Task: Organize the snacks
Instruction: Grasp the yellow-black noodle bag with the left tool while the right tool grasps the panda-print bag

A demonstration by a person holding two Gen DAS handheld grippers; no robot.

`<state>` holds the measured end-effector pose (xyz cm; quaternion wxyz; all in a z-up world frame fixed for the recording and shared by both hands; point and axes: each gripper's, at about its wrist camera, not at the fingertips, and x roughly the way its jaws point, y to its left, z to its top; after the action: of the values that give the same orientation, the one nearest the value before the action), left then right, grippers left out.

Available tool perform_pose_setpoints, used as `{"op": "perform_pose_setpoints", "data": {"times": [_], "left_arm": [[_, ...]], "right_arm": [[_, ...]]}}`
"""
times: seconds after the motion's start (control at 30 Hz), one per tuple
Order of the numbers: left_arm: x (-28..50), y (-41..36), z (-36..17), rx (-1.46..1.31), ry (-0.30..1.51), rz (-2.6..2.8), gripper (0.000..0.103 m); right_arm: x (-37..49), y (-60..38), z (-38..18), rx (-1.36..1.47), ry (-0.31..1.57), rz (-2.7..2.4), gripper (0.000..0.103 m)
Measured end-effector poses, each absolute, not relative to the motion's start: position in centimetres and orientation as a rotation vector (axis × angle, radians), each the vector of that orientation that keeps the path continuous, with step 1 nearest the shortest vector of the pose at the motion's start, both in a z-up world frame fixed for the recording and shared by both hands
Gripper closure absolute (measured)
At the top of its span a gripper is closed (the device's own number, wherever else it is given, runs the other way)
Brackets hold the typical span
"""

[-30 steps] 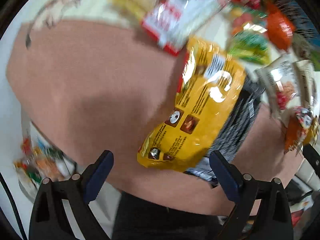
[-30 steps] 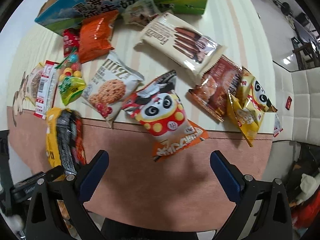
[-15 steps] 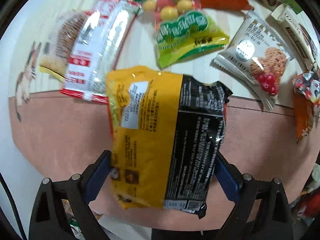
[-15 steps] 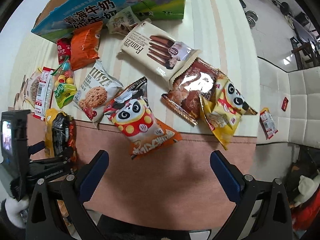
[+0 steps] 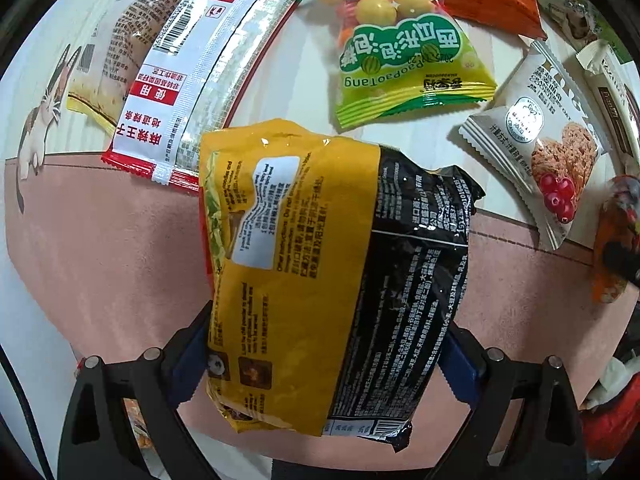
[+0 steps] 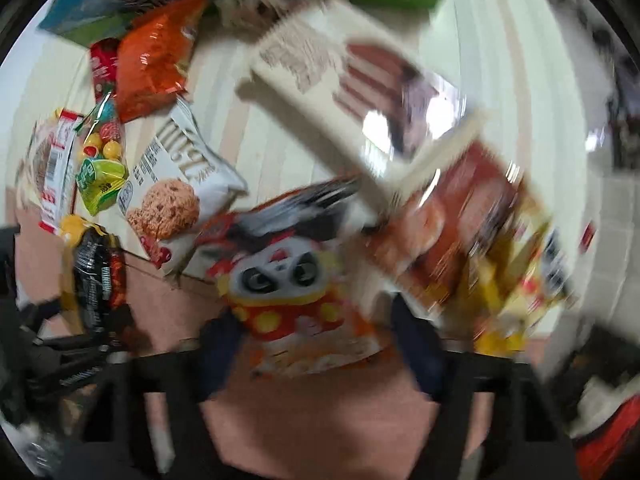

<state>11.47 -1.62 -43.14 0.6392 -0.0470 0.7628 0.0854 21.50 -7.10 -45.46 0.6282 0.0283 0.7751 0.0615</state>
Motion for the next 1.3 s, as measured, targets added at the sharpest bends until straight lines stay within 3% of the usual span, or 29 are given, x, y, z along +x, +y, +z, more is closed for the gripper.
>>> {"op": "perform_pose_setpoints", "data": {"times": [0.17, 0.23, 0.3, 0.87, 0.97, 1.1, 1.3], "left_arm": [[11.6, -3.2, -42.0, -0.156, 1.747, 0.193, 0.003], [11.5, -2.3, -42.6, -0.176, 1.749, 0.193, 0.003], [11.4, -1.8, -42.9, -0.184, 1.749, 0.195, 0.003], [11.5, 1.8, -42.7, -0.253, 1.754, 0.233, 0.005], [11.8, 2.3, -42.2, -0.270, 1.740, 0.249, 0.009], [11.7, 2.9, -41.4, -0.224, 1.710, 0.265, 0.012], [11.5, 3.5, -40.0, -0.164, 1.660, 0.261, 0.013]], "right_arm": [[19.7, -8.3, -46.3, 0.257, 1.887, 0.113, 0.043], [19.4, -8.3, -46.0, 0.247, 1.863, 0.098, 0.032], [19.2, -8.9, -45.4, 0.282, 1.832, 0.074, 0.028], [21.2, -15.6, -45.5, 0.603, 1.811, -0.101, 0.027], [21.6, -15.1, -45.8, 0.536, 1.808, -0.121, 0.032], [21.0, -14.3, -45.7, 0.472, 1.799, -0.113, 0.055], [19.5, -13.5, -45.0, 0.378, 1.782, -0.081, 0.060]]}}
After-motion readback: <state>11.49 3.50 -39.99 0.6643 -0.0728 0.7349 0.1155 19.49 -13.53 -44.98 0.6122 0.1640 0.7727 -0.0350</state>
